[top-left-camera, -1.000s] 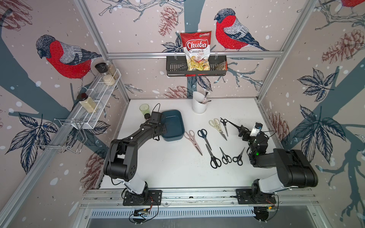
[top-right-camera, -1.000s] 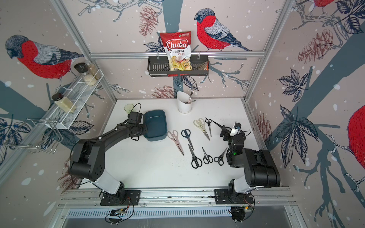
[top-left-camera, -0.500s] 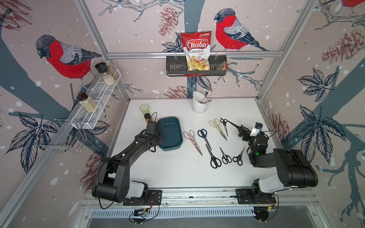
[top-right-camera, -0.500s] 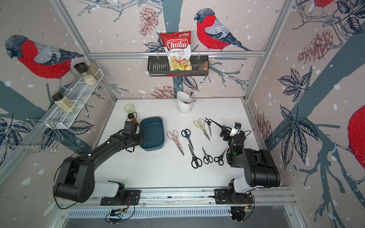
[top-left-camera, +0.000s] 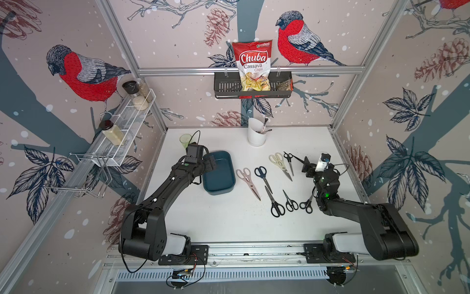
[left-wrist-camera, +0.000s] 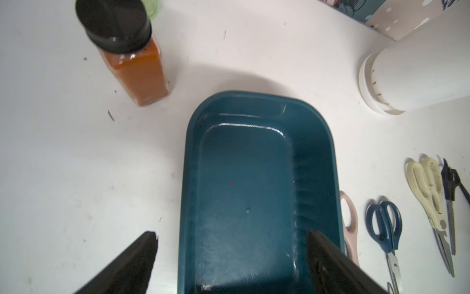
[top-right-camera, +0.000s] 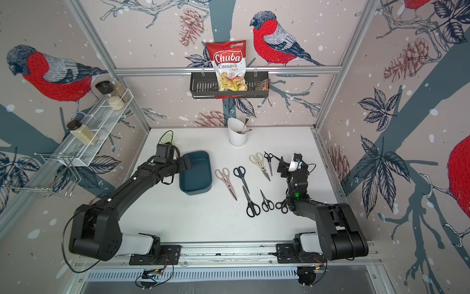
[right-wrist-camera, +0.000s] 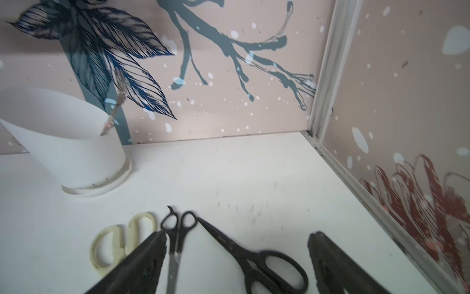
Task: Put the scissors into the storage box
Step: Move the storage box to the center of the board.
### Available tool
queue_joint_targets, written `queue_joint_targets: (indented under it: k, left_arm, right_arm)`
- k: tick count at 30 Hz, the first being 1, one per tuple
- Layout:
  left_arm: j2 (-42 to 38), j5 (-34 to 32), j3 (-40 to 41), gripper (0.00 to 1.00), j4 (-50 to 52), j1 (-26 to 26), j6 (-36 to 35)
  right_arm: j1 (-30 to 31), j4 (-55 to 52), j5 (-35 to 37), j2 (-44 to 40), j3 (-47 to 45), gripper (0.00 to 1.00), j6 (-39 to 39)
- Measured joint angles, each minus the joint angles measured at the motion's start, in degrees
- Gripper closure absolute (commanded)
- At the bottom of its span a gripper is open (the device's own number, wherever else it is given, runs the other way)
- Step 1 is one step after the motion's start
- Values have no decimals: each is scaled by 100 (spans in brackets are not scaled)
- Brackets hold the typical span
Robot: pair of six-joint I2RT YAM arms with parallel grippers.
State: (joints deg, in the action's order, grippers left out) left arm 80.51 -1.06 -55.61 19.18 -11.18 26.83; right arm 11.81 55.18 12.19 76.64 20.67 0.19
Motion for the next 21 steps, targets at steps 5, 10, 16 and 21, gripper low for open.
queue_joint_targets:
  k: [5,10,16,21]
  left_arm:
    - [302,131,-2,5,-330,138,-181]
    - [417,654,107,6,-525,551,-164]
    - [514,1268,105,7,-693,918,24]
    - [490,1552,103,7,-734,931,39]
  right_arm:
    - [1126,-2039,400,269,1456,12,-22]
    - [2096,-4065,669,1119,3213,20,-13]
    - [2717,-6306,485,2769,5807,39,313]
    - [2830,-7672,-57,4019,7230,51,616]
